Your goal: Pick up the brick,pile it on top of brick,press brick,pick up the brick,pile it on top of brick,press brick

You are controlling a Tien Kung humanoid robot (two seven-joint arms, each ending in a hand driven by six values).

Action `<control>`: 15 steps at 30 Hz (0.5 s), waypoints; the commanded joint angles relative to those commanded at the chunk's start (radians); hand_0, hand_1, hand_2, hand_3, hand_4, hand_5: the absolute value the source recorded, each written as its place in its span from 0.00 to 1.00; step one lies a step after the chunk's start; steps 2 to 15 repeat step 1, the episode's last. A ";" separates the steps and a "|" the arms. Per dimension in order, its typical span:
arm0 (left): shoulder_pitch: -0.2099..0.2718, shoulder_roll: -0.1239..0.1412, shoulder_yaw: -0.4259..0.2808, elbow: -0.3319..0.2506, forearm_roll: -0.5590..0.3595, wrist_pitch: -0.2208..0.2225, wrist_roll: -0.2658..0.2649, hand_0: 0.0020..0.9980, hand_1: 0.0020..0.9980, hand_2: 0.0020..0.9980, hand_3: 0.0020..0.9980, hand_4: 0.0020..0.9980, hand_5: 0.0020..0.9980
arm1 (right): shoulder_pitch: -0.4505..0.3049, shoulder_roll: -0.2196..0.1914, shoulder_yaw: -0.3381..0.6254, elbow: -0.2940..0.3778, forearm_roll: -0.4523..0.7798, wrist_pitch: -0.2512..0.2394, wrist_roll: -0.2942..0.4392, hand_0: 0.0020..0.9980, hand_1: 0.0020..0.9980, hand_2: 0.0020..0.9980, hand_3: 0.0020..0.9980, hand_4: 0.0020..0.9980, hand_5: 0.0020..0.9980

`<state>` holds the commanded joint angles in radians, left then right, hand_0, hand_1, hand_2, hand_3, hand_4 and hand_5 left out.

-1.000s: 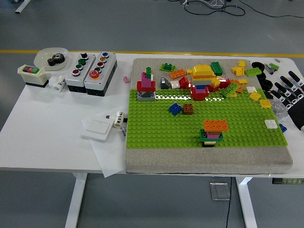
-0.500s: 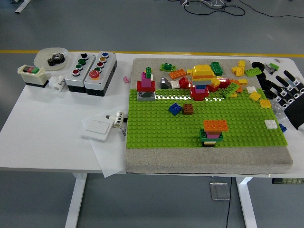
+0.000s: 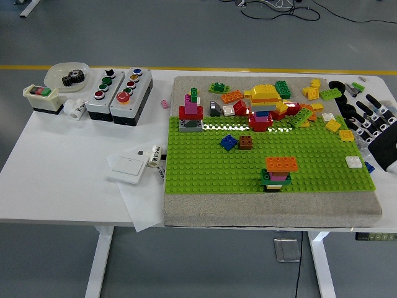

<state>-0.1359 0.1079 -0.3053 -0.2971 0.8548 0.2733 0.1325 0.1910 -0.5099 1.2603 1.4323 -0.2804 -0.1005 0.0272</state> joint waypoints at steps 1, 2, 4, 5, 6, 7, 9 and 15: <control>0.000 0.000 0.000 0.000 0.000 0.000 0.000 0.71 0.71 0.76 0.66 0.76 0.65 | 0.000 0.000 -0.001 0.000 -0.001 0.001 0.000 0.82 0.78 0.83 0.86 1.00 0.89; 0.000 0.000 0.000 0.000 0.000 0.000 0.000 0.71 0.71 0.76 0.66 0.76 0.65 | 0.000 0.000 -0.001 0.000 -0.001 0.001 0.000 0.82 0.78 0.83 0.86 1.00 0.89; 0.000 0.000 0.000 0.000 0.000 0.000 0.000 0.71 0.71 0.76 0.66 0.76 0.65 | 0.000 0.000 -0.001 0.000 -0.001 0.001 0.000 0.82 0.78 0.83 0.86 1.00 0.89; 0.000 0.000 0.000 0.000 0.000 0.000 0.000 0.71 0.71 0.76 0.66 0.76 0.65 | 0.000 0.000 -0.001 0.000 -0.001 0.001 0.000 0.82 0.78 0.83 0.86 1.00 0.89; 0.000 0.000 0.000 0.000 0.000 0.000 0.000 0.71 0.71 0.76 0.66 0.76 0.65 | 0.000 0.000 -0.001 0.000 -0.001 0.001 0.000 0.82 0.78 0.83 0.86 1.00 0.89; 0.000 0.000 0.000 0.000 0.000 0.000 0.000 0.71 0.71 0.76 0.66 0.76 0.65 | 0.000 0.000 -0.001 0.000 -0.001 0.001 0.000 0.82 0.78 0.83 0.86 1.00 0.89; 0.000 0.000 0.000 0.000 0.000 0.000 0.000 0.71 0.71 0.76 0.66 0.76 0.65 | 0.000 0.000 -0.001 0.000 -0.001 0.001 0.000 0.82 0.78 0.83 0.86 1.00 0.89; 0.000 0.000 0.000 0.000 0.000 0.000 0.000 0.71 0.71 0.76 0.66 0.76 0.65 | 0.000 0.000 -0.001 0.000 -0.001 0.001 0.000 0.82 0.78 0.83 0.86 1.00 0.89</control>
